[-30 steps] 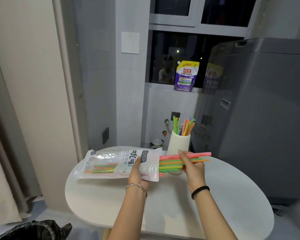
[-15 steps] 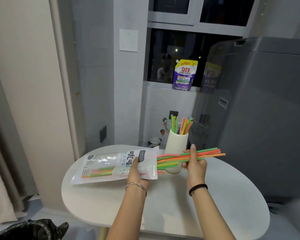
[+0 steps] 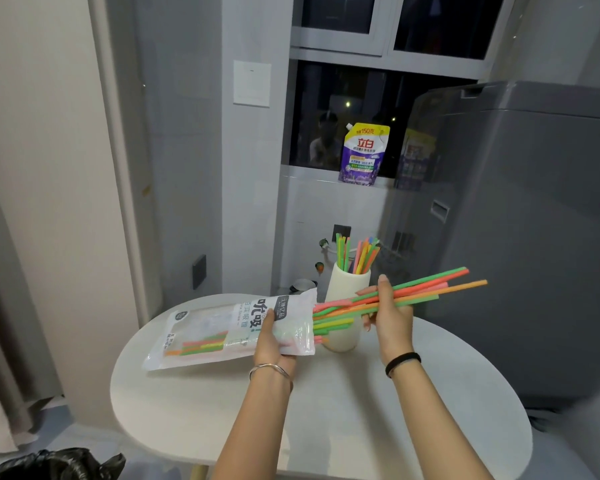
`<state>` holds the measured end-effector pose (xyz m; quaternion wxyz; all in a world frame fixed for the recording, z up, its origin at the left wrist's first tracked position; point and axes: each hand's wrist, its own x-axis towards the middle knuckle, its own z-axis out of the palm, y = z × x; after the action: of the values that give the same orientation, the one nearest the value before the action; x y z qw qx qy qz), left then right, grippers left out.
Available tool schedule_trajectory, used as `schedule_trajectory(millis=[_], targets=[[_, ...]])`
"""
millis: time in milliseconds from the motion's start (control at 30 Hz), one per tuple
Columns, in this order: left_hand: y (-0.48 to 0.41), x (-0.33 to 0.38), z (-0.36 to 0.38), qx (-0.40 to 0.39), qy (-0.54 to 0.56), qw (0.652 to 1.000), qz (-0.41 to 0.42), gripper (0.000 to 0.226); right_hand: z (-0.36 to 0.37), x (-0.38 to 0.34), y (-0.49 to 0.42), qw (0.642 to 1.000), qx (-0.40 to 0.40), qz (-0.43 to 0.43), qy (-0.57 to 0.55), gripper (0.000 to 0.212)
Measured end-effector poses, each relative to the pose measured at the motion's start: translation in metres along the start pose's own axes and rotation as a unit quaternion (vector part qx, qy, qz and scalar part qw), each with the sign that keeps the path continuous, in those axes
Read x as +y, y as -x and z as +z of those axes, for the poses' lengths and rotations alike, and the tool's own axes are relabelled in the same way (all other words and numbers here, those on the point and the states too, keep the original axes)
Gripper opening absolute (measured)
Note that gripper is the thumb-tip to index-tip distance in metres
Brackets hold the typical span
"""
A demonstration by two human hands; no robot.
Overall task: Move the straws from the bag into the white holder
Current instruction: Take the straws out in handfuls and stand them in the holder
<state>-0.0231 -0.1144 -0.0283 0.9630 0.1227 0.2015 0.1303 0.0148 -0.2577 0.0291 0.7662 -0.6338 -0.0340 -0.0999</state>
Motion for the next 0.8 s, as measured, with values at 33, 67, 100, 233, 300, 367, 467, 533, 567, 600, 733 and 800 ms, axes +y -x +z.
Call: schedule_trajectory(millis=[33, 67, 100, 233, 300, 367, 467, 533, 567, 600, 733, 800], targets=[[-0.002, 0.002, -0.001, 0.003, 0.006, 1.0, 0.004, 0.044, -0.003, -0.006, -0.006, 1.0, -0.001, -0.012, 0.003, 0.044], [-0.005, 0.004, -0.001, 0.006, 0.012, 1.0, 0.004, 0.04, -0.006, -0.012, -0.013, 1.0, 0.001, -0.023, 0.01, 0.044], [-0.006, 0.006, -0.001, 0.009, 0.016, 1.0, 0.006, 0.043, -0.008, -0.019, -0.021, 0.999, 0.005, -0.033, 0.02, 0.046], [-0.017, 0.013, 0.0, 0.014, 0.029, 0.999, 0.021, 0.038, -0.017, -0.045, -0.045, 0.995, 0.009, -0.074, 0.071, 0.055], [-0.021, 0.014, 0.0, 0.015, 0.026, 0.999, 0.018, 0.043, -0.02, -0.058, -0.056, 0.992, 0.01, -0.093, 0.081, 0.056], [-0.022, 0.014, 0.002, 0.003, 0.013, 1.0, 0.006, 0.049, -0.022, -0.069, -0.066, 0.991, 0.013, -0.108, 0.082, 0.053], [-0.022, 0.014, 0.005, -0.01, 0.007, 1.0, -0.002, 0.05, -0.023, -0.081, -0.078, 0.988, 0.012, -0.128, 0.082, 0.044], [-0.023, 0.012, 0.006, -0.014, -0.002, 1.0, -0.002, 0.05, -0.022, -0.087, -0.084, 0.986, 0.019, -0.143, 0.08, 0.041], [-0.023, 0.011, 0.006, -0.017, -0.006, 1.0, -0.01, 0.052, -0.021, -0.088, -0.087, 0.985, 0.026, -0.151, 0.08, 0.043], [-0.024, 0.01, 0.006, -0.023, -0.011, 1.0, -0.018, 0.053, -0.02, -0.09, -0.09, 0.983, 0.033, -0.16, 0.085, 0.045], [-0.027, 0.007, 0.005, -0.035, -0.021, 0.999, -0.019, 0.054, -0.01, -0.088, -0.097, 0.971, 0.037, -0.192, 0.138, 0.053], [-0.029, 0.006, 0.003, -0.037, -0.022, 0.999, -0.017, 0.055, -0.005, -0.084, -0.098, 0.965, 0.035, -0.209, 0.156, 0.052]])
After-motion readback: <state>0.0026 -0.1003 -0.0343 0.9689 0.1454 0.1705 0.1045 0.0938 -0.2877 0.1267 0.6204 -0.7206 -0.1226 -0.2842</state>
